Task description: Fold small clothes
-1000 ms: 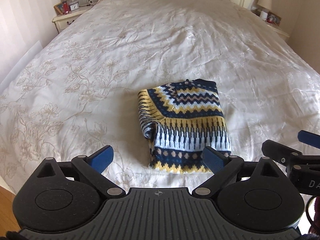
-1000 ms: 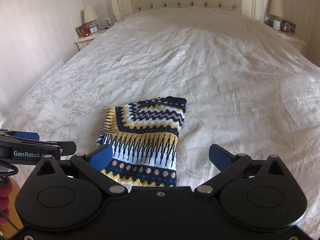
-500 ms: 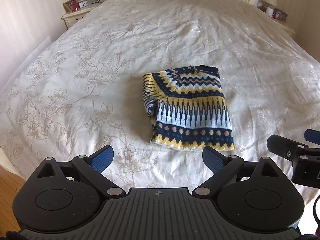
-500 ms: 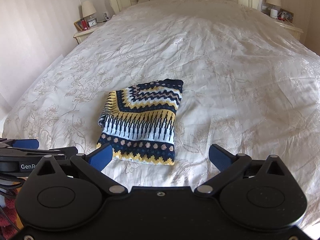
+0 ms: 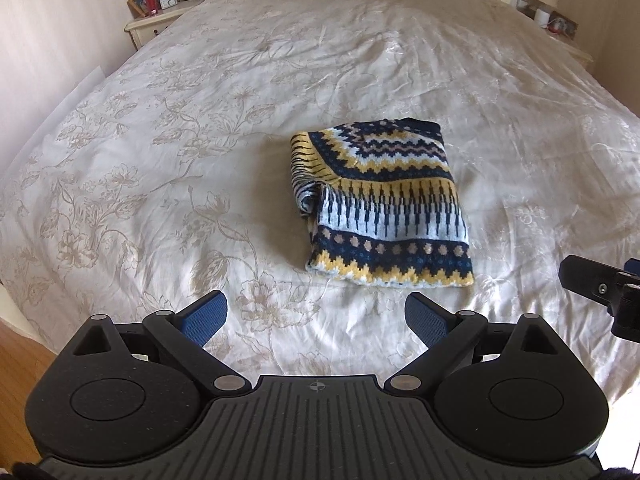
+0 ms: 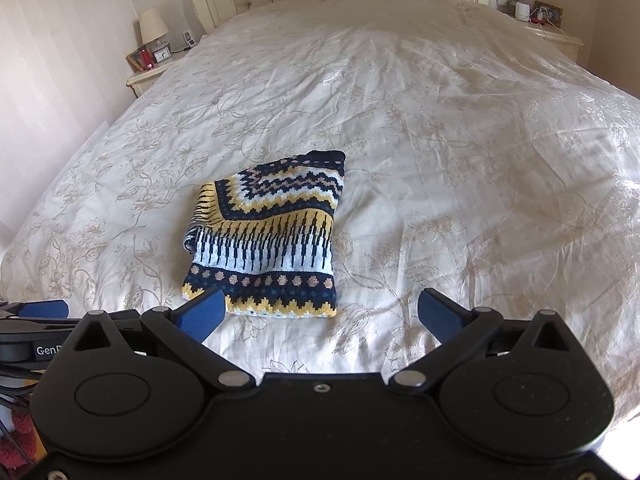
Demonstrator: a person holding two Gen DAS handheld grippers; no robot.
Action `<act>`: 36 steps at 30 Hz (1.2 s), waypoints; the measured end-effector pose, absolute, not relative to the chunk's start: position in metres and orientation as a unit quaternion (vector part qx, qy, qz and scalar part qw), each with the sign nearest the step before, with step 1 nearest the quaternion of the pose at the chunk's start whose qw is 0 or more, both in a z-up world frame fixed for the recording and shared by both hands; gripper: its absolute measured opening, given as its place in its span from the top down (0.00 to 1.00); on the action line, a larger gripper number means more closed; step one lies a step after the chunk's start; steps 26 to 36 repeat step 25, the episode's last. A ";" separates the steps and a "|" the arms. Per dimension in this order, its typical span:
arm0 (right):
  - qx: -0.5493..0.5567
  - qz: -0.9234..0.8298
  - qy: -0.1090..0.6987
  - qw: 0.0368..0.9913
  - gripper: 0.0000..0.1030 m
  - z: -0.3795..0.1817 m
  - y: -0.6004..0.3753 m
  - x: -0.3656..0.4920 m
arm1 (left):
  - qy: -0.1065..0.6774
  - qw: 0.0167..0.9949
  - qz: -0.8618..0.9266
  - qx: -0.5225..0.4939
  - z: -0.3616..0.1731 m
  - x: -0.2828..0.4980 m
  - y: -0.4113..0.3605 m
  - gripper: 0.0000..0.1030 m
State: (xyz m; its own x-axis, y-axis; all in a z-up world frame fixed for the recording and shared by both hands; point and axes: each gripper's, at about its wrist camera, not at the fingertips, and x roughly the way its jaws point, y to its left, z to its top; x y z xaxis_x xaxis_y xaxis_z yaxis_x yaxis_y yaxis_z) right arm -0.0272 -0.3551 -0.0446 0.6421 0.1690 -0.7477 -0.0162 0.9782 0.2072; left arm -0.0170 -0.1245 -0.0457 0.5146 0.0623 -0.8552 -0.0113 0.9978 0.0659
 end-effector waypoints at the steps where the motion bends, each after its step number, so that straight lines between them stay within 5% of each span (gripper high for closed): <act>1: 0.093 0.050 0.420 0.901 0.01 -0.044 -0.356 -0.027 | 0.492 0.870 0.021 0.026 -0.046 -0.017 -0.124 0.06; 36: 0.108 0.052 0.422 0.899 0.01 -0.045 -0.357 -0.025 | 0.491 0.870 0.016 0.031 -0.046 -0.014 -0.124 0.06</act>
